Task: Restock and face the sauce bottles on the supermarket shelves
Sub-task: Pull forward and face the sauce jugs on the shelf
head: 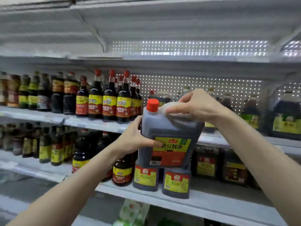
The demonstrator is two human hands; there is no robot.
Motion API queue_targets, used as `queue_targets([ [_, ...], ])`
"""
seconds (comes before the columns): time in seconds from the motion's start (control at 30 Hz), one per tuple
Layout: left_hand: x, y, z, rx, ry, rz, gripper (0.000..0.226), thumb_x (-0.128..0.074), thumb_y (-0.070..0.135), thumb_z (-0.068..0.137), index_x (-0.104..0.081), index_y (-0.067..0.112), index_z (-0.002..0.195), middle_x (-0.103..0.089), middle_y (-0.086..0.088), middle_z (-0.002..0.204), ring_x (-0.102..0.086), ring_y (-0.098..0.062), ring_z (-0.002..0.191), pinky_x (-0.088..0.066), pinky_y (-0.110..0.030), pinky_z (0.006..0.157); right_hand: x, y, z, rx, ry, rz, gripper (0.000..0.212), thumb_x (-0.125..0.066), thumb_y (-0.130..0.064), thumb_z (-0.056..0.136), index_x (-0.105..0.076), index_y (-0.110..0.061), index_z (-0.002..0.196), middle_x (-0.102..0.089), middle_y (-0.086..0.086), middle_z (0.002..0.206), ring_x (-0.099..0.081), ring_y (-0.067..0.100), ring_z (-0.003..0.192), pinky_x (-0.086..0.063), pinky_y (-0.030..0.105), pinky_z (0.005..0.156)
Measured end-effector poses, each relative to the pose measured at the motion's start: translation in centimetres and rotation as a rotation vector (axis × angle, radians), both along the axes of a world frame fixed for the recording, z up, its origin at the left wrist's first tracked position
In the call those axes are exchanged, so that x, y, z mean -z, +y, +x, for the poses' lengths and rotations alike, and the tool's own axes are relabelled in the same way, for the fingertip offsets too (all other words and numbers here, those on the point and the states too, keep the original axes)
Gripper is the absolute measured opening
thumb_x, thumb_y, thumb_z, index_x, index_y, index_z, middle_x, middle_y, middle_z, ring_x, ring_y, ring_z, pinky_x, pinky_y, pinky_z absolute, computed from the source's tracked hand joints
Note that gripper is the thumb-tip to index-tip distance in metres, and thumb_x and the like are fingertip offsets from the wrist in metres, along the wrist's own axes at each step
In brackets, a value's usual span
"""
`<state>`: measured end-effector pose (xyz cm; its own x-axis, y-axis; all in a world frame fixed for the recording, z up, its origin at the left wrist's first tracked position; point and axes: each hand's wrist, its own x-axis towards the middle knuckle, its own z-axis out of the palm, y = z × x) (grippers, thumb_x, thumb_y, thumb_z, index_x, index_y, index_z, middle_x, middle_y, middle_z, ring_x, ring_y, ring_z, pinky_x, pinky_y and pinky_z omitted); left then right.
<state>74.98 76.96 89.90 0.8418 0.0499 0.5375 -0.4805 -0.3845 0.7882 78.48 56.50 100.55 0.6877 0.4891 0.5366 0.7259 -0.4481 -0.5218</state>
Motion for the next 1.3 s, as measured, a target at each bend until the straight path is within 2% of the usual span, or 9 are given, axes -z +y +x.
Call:
queue_targets([
  [0.27,-6.4,2.7,1.7,-0.151,-0.076,0.058,0.087,-0.091,0.021,0.049,-0.048,0.022,0.125,-0.066,0.005,0.113,-0.065,-0.008,0.102,-0.053,-0.028,0.086,-5.5,2.7,3.1,-0.11,-0.089,0.052,0.05,-0.083,-0.046,0.065,-0.074,0.001,0.081,-0.07,0.018,0.079,-0.055,0.014,0.064,-0.041,0.027,0.059],
  [0.37,-7.8,3.9,3.7,-0.137,-0.079,0.078,0.084,-0.09,0.007,0.058,-0.045,0.02,0.127,-0.064,0.002,0.115,-0.064,-0.009,0.103,-0.054,-0.029,0.087,-6.3,3.9,5.1,-0.11,-0.107,0.064,0.046,-0.082,-0.047,0.064,-0.074,-0.004,0.079,-0.069,0.01,0.074,-0.057,0.013,0.066,-0.043,0.028,0.062],
  [0.43,-8.5,4.9,5.3,-0.138,-0.093,0.092,0.082,-0.087,0.0,0.06,-0.044,0.018,0.127,-0.062,0.002,0.116,-0.062,-0.006,0.103,-0.054,-0.024,0.083,-6.5,4.9,6.5,-0.103,-0.117,0.076,0.046,-0.082,-0.047,0.065,-0.074,-0.004,0.079,-0.069,0.009,0.074,-0.057,0.013,0.067,-0.044,0.03,0.064],
  [0.5,-9.1,6.2,7.1,-0.136,-0.104,0.115,0.082,-0.087,-0.002,0.059,-0.044,0.016,0.127,-0.061,0.002,0.116,-0.062,-0.005,0.102,-0.054,-0.021,0.081,-6.4,6.2,8.2,-0.087,-0.122,0.093,0.043,-0.083,-0.045,0.066,-0.073,-0.005,0.076,-0.064,0.005,0.069,-0.054,0.013,0.064,-0.042,0.029,0.061],
  [0.57,-9.5,7.8,9.2,-0.121,-0.102,0.138,0.081,-0.086,-0.002,0.06,-0.045,0.015,0.126,-0.062,0.0,0.116,-0.062,-0.01,0.105,-0.054,-0.026,0.086,-6.4,7.6,10.0,-0.054,-0.125,0.11,0.038,-0.083,-0.046,0.066,-0.072,-0.009,0.071,-0.062,0.0,0.064,-0.052,0.011,0.06,-0.04,0.028,0.058],
  [0.73,-9.8,11.6,14.8,-0.082,-0.099,0.148,0.08,-0.087,0.002,0.058,-0.046,0.015,0.125,-0.064,-0.002,0.116,-0.062,-0.014,0.107,-0.052,-0.032,0.092,-6.6,11.1,14.2,0.027,-0.14,0.134,0.042,-0.082,-0.047,0.064,-0.074,-0.008,0.077,-0.072,0.01,0.078,-0.057,0.014,0.067,-0.044,0.03,0.063],
  [0.87,-9.5,13.4,18.7,-0.026,-0.078,0.131,0.081,-0.085,-0.006,0.06,-0.044,0.012,0.127,-0.062,-0.004,0.117,-0.061,-0.012,0.105,-0.053,-0.021,0.085,-6.1,13.1,17.2,0.086,-0.11,0.128,0.04,-0.083,-0.045,0.066,-0.074,-0.008,0.078,-0.072,0.012,0.082,-0.058,0.015,0.069,-0.045,0.032,0.064],
  [1.03,-8.5,14.9,22.3,0.049,-0.018,0.124,0.086,-0.09,0.005,0.057,-0.044,0.019,0.129,-0.062,0.002,0.118,-0.06,-0.008,0.108,-0.05,-0.028,0.093,-5.3,14.6,19.9,0.168,-0.101,0.157,0.051,-0.081,-0.052,0.057,-0.073,-0.005,0.076,-0.069,0.013,0.073,-0.054,0.013,0.066,-0.04,0.029,0.061],
  [1.3,-8.0,16.4,25.5,0.099,0.006,0.076,0.087,-0.091,0.02,0.057,-0.046,0.03,0.131,-0.065,0.01,0.117,-0.063,-0.007,0.107,-0.051,-0.028,0.089,-5.9,16.4,22.6,0.175,-0.107,0.174,0.045,-0.081,-0.05,0.064,-0.073,-0.008,0.079,-0.071,0.013,0.081,-0.058,0.015,0.072,-0.043,0.03,0.064],
])
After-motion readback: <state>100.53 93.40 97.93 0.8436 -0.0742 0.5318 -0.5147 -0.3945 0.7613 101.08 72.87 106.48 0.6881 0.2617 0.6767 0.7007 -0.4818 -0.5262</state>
